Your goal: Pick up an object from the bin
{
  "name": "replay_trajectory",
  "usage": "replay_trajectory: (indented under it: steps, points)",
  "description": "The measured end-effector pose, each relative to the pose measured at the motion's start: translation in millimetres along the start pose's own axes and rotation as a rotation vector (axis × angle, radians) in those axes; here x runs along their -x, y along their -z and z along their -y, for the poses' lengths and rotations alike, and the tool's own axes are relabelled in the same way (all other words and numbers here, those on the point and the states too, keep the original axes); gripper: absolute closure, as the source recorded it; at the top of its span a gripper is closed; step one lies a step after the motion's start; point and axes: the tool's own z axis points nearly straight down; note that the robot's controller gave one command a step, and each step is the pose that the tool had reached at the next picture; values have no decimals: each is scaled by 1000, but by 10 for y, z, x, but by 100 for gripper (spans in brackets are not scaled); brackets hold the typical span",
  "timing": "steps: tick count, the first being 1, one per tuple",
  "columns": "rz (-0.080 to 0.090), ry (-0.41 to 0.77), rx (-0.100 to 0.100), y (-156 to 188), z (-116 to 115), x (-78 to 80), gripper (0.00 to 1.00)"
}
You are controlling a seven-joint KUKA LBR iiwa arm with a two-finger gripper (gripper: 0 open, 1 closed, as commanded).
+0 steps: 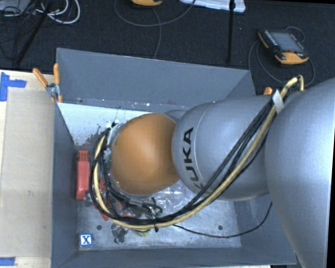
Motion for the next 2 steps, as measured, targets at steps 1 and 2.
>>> replay_trajectory:
  steps: [1,2]
  points:
    - [-7,217,2,-503,25,133,0]
    - [-2,427,2,-737,-149,80,100]
